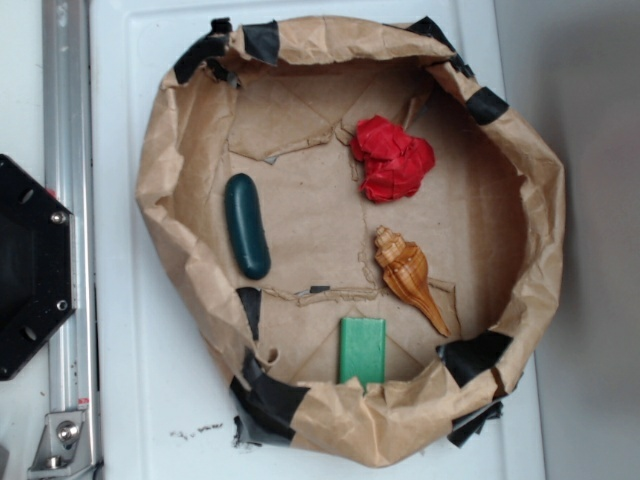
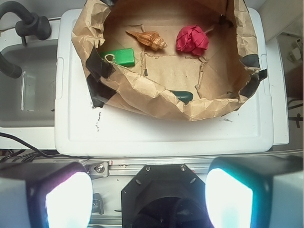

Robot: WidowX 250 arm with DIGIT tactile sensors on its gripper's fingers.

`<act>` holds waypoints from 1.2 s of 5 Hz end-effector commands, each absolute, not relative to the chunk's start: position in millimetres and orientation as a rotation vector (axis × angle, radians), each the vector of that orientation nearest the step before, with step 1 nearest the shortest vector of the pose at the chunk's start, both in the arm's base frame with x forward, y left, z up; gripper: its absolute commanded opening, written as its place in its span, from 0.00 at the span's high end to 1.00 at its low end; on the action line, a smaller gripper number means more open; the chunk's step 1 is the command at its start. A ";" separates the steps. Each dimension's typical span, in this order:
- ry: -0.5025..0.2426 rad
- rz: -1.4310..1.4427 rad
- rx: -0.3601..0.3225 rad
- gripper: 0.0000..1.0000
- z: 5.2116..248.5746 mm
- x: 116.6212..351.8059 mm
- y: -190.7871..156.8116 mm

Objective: Grab the shell.

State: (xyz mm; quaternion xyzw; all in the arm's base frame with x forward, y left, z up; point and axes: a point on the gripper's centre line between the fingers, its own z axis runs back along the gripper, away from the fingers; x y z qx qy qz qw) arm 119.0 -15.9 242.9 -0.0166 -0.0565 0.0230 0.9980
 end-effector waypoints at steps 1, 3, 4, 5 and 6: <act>-0.113 0.046 -0.033 0.00 242.9 119.0 -15.9; -0.293 -0.240 -0.100 0.00 206.4 202.5 20.1; -0.301 -0.330 -0.088 0.00 182.3 241.9 27.2; -0.282 -0.466 -0.019 0.00 151.6 276.6 15.9; -0.234 -0.622 0.025 0.00 113.0 294.4 9.1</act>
